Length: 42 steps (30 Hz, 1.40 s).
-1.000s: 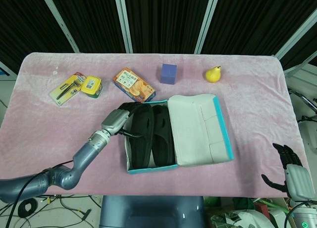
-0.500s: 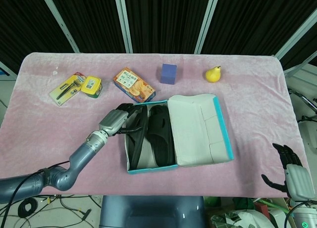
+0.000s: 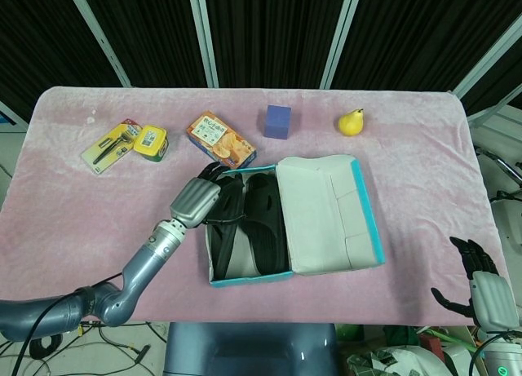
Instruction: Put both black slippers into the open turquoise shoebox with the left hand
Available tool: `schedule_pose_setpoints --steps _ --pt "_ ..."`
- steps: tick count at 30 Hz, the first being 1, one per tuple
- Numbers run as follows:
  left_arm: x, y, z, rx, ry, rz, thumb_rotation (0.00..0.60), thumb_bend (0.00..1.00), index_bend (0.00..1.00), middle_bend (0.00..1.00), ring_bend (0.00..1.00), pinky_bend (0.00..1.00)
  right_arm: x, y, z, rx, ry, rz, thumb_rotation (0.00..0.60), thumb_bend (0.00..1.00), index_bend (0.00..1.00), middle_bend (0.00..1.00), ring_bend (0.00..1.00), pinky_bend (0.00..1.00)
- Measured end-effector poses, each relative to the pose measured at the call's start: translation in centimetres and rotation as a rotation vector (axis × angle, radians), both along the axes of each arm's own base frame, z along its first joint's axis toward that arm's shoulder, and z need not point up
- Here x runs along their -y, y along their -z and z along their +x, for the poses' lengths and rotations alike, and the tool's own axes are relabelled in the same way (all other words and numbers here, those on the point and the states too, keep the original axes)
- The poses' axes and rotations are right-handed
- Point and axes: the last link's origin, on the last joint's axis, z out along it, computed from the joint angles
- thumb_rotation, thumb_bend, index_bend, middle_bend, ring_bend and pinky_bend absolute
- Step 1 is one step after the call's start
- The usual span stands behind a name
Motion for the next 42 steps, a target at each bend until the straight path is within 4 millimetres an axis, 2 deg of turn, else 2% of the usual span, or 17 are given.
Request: schedule_pose_setpoints --steps 10,20,27,31,35,36,37,39,41,42 --pt "0.1 2.5 -0.9 -0.085 -0.059 -0.052 0.0 0.0 0.22 0.28 0.08 0.05 -0.1 0.1 -0.2 0.004 0.005 0.001 0.6 0.13 0.11 0.1 0.0 0.1" --pt "0.1 2.9 -0.9 -0.12 -0.069 -0.056 0.0 0.0 0.21 0.27 0.08 0.05 -0.3 0.0 -0.3 0.004 0.009 -0.003 0.6 0.13 0.11 0.1 0.0 0.1" --pt "0.4 1.5 0.1 -0.02 -0.046 -0.023 0.0 0.0 0.2 0.25 0.08 0.05 -0.1 -0.1 -0.1 0.003 -0.002 -0.006 0.6 0.13 0.11 0.1 0.0 0.1" --pt "0.8 -0.3 0.5 0.067 -0.006 0.039 0.0 0.0 0.18 0.25 0.08 0.05 0.0 -0.2 0.0 0.004 -0.004 -0.007 0.6 0.13 0.11 0.1 0.0 0.1" --pt "1.5 -2.9 -0.4 0.122 -0.018 0.118 0.0 0.0 0.2 0.25 0.1 0.07 0.0 -0.3 -0.2 0.001 -0.003 -0.008 0.6 0.13 0.11 0.1 0.0 0.1" --pt "1.7 -3.5 -0.8 0.125 -0.025 0.138 0.058 0.0 0.2 0.25 0.1 0.07 0.1 -0.3 -0.2 -0.001 -0.003 -0.008 0.6 0.13 0.11 0.1 0.0 0.1" --pt "2.1 -4.4 -1.3 0.118 -0.035 0.167 0.14 0.0 0.21 0.25 0.1 0.07 0.1 -0.4 -0.3 -0.005 -0.003 -0.008 0.6 0.13 0.11 0.1 0.0 0.1" --pt "2.6 -5.6 -2.3 0.091 -0.053 0.212 0.474 0.0 0.21 0.25 0.1 0.07 0.2 -0.5 -0.3 -0.015 -0.005 -0.009 0.6 0.13 0.1 0.1 0.0 0.1" --pt "3.5 -6.9 -3.6 0.042 -0.08 0.264 0.592 0.0 0.22 0.25 0.1 0.07 0.3 -0.6 -0.4 -0.027 -0.007 -0.011 0.6 0.13 0.06 0.1 0.0 0.1" --pt "4.0 -7.6 -4.4 0.018 -0.097 0.29 0.6 0.0 0.21 0.24 0.1 0.07 0.4 -0.6 -0.4 -0.035 -0.008 -0.012 0.6 0.13 0.03 0.09 0.0 0.1"
